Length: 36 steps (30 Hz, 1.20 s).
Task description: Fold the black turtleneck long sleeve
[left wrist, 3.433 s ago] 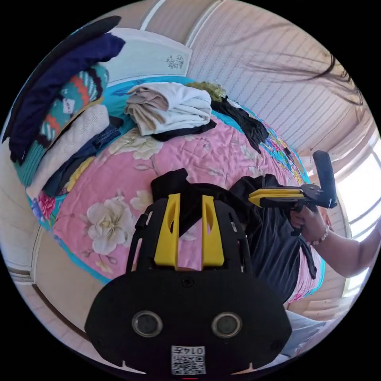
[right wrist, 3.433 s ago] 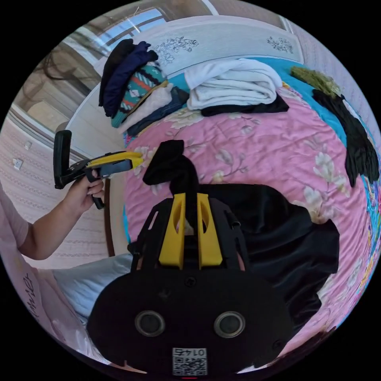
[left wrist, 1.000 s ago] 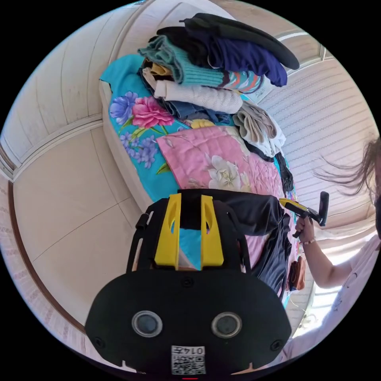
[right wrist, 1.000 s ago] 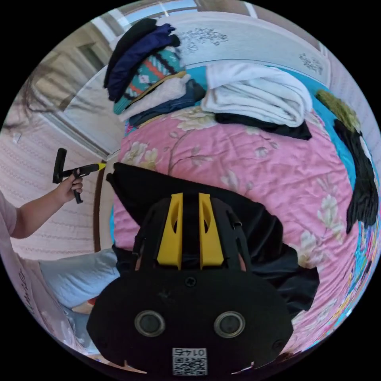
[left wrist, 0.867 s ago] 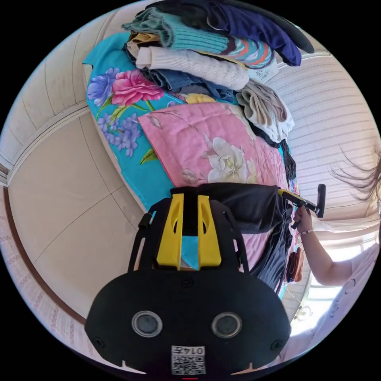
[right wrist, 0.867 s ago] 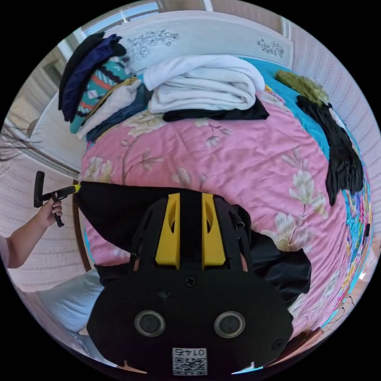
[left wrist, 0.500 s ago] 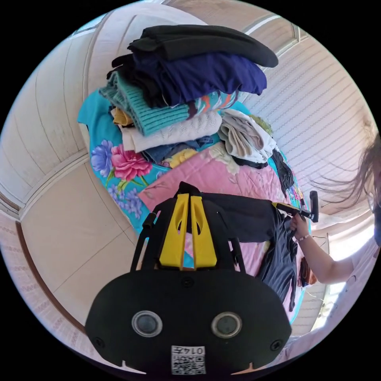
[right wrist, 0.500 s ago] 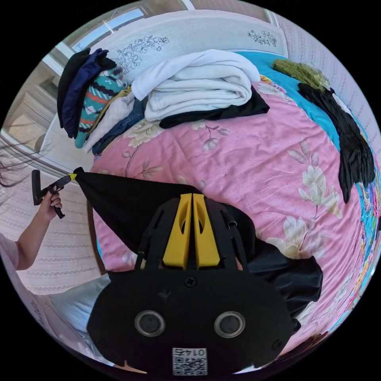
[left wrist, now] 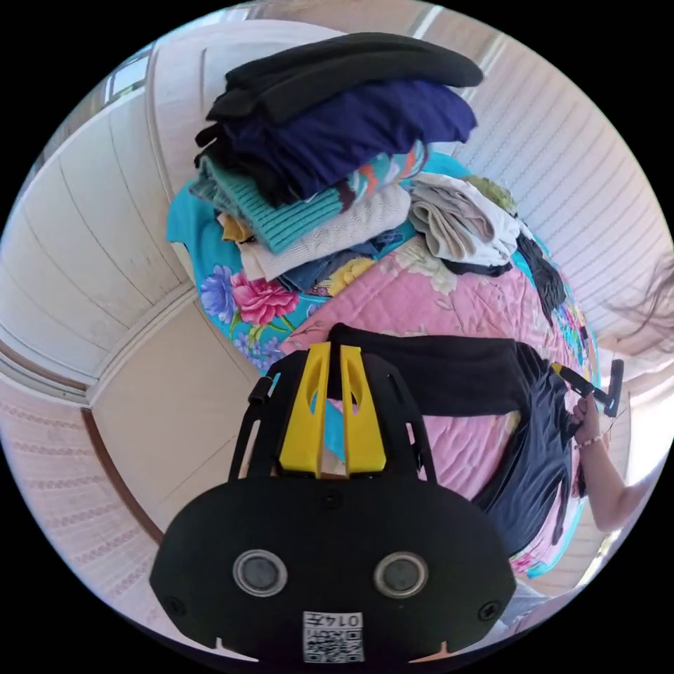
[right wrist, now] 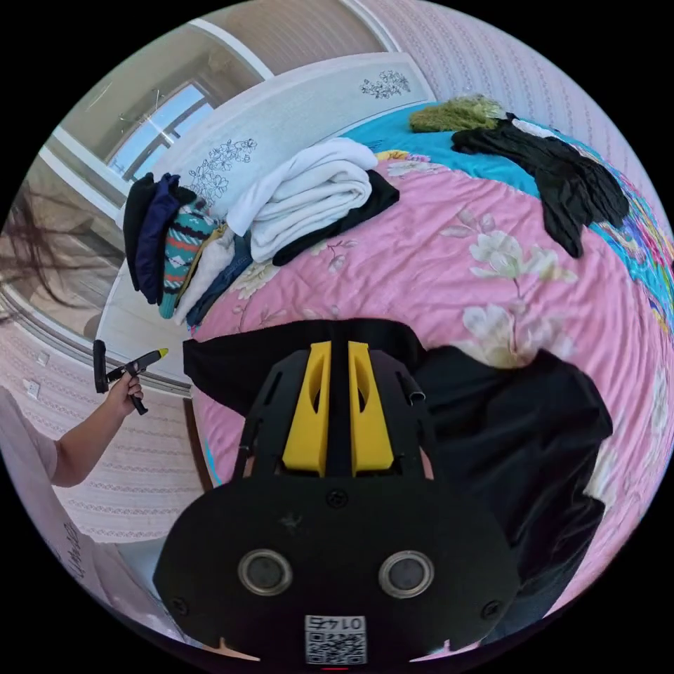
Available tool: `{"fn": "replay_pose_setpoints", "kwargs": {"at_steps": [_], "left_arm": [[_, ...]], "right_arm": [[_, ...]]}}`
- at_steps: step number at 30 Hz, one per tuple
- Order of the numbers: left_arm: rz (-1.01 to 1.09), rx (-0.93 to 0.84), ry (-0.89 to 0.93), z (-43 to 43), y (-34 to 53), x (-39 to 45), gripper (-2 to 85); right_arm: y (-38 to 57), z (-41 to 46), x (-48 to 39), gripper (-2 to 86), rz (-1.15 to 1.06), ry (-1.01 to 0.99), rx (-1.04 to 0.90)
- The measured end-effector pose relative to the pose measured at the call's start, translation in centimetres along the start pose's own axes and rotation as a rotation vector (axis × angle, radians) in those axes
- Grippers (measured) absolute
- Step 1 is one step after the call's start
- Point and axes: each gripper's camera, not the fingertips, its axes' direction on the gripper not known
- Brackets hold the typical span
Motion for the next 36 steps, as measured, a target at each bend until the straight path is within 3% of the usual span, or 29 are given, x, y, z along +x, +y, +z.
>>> {"fn": "replay_pose_setpoints", "kwargs": {"at_steps": [7, 12, 17, 20, 26, 32, 36], "left_arm": [[0.341, -0.001, 0.128, 3.1, -0.9, 17.1, -0.9], [0.803, -0.007, 0.359, 7.6, 1.0, 39.3, -0.6], [1.074, -0.152, 0.617, 13.5, 7.5, 58.7, 1.9], [1.212, -0.266, 0.712, 16.6, 12.7, 69.4, 4.2], [1.388, -0.421, 0.64, 22.4, 21.2, 84.1, 5.8], [1.591, -0.305, 0.395, 27.4, 27.5, 91.7, 8.0], [1.611, -0.29, 0.472, 30.0, 28.8, 92.4, 4.1]], "right_arm": [[23.6, -8.4, 6.8, 3.7, 0.366, 0.114, -0.023], [40.0, -15.6, 11.5, 4.9, 0.696, 0.27, 0.031], [56.5, -22.6, 14.8, 6.4, 1.059, 0.402, 0.26], [63.3, -25.2, 15.9, 7.2, 1.17, 0.472, 0.384], [71.0, -26.2, 20.7, 11.0, 1.226, 0.534, 0.419], [76.8, -22.4, 24.7, 10.9, 1.265, 0.556, 0.443], [78.1, -21.6, 24.6, 7.4, 1.215, 0.598, 0.433]]}}
